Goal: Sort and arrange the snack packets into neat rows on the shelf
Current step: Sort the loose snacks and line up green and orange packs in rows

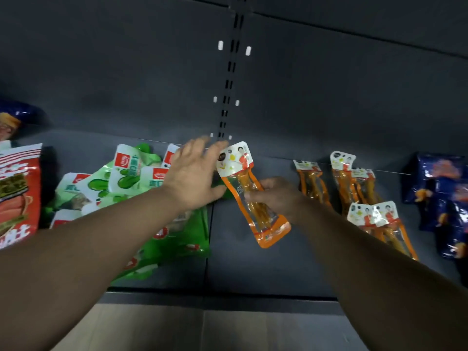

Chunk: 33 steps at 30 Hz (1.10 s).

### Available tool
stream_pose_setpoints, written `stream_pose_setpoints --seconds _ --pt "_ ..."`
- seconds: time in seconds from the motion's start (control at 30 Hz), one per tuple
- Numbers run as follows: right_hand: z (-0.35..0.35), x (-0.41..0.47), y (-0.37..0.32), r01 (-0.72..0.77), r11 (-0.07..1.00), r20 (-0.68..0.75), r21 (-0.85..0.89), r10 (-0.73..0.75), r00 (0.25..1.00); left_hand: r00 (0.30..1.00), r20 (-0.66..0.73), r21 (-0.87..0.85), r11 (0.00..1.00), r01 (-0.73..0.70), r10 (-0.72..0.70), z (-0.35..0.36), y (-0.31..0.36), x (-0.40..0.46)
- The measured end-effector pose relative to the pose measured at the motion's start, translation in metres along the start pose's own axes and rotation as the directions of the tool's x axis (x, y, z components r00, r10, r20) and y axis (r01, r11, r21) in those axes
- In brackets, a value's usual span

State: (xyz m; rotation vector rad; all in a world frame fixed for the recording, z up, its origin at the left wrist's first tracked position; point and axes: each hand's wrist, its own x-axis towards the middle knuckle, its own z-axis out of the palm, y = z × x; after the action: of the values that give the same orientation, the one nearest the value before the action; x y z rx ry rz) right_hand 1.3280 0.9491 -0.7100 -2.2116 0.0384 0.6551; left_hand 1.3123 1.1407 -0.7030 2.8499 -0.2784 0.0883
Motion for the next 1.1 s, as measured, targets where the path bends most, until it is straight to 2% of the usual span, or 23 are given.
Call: stream_pose_setpoints --seconds 0.03,0.1,0.17,0.3,0.43,0.57,0.7,0.9,1.1 --pt "-0.002 0.000 0.005 -0.011 1.000 -0.015 0.027 0.012 1.000 0.997 0.036 -0.062 0.996 0.064 -0.062 0.004 0.005 0.002" --pt "-0.006 -0.003 0.015 -0.042 0.996 -0.041 0.078 0.045 0.998 0.978 0.135 -0.290 0.938 0.193 -0.159 0.013 0.019 0.004" --pt "-0.011 -0.008 0.024 -0.080 0.990 -0.052 0.114 0.086 0.995 0.945 0.229 -0.490 0.811 0.318 -0.233 0.025 0.038 0.005" --pt "-0.017 -0.019 0.044 -0.155 0.968 -0.117 0.199 0.181 0.977 0.910 0.287 -0.686 0.599 0.414 -0.301 0.055 0.078 0.003" --pt "-0.021 -0.030 0.073 -0.199 0.932 -0.216 0.302 0.271 0.938 0.889 0.414 -0.712 0.539 0.449 -0.195 0.081 0.123 -0.005" --pt "-0.034 -0.041 0.101 -0.254 0.930 -0.302 0.267 0.331 0.894 0.819 0.570 -0.750 0.364 0.553 -0.069 0.092 0.158 -0.017" --pt "-0.046 -0.049 0.119 -0.320 0.913 -0.369 0.253 0.397 0.841 0.809 0.587 -0.776 0.281 0.565 -0.005 0.094 0.180 -0.018" --pt "-0.054 -0.049 0.130 -0.392 0.887 -0.401 0.245 0.461 0.792 0.765 0.643 -0.744 0.273 0.610 0.042 0.102 0.195 -0.014" --pt "-0.053 -0.049 0.131 -0.416 0.884 -0.408 0.213 0.468 0.784 0.784 0.617 -0.751 0.349 0.560 0.068 0.108 0.199 -0.015"
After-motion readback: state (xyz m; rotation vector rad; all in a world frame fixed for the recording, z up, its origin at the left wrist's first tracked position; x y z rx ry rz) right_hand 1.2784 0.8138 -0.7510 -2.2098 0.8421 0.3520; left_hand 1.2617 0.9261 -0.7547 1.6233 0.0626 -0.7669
